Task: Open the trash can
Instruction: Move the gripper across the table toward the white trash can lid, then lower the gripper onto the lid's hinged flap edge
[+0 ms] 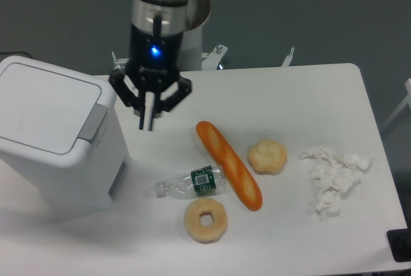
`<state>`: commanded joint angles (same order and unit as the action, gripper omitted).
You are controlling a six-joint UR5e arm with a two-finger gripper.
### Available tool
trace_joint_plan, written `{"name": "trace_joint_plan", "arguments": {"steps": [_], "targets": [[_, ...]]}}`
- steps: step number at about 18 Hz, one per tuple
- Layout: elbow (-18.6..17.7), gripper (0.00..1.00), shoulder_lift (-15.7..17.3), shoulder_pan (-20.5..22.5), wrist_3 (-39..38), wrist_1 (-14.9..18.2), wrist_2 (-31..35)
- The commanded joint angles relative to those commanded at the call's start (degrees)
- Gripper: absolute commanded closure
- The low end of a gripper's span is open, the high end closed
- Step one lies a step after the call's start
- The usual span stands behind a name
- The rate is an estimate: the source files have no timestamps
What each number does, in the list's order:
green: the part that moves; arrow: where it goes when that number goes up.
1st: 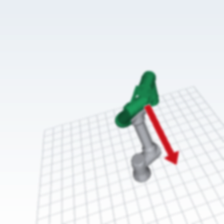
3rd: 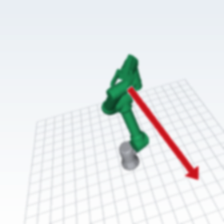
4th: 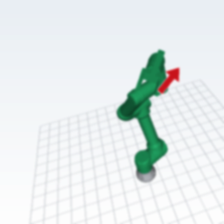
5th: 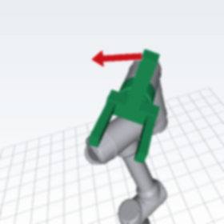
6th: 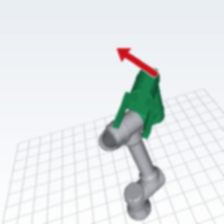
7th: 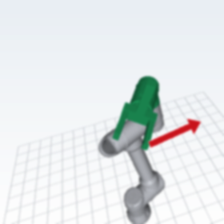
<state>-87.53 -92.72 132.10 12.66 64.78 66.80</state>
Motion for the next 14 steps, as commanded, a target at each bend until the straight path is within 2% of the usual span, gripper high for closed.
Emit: {"name": "trace_joint_plan", "arguments": {"steps": [6,14], "targets": [[-0.5,0.97,-1.5,-1.8,0.1,0.0,-0.4],[-2.6,0.97,-1.5,-3.3,0.1,0.0,-0.7]]}}
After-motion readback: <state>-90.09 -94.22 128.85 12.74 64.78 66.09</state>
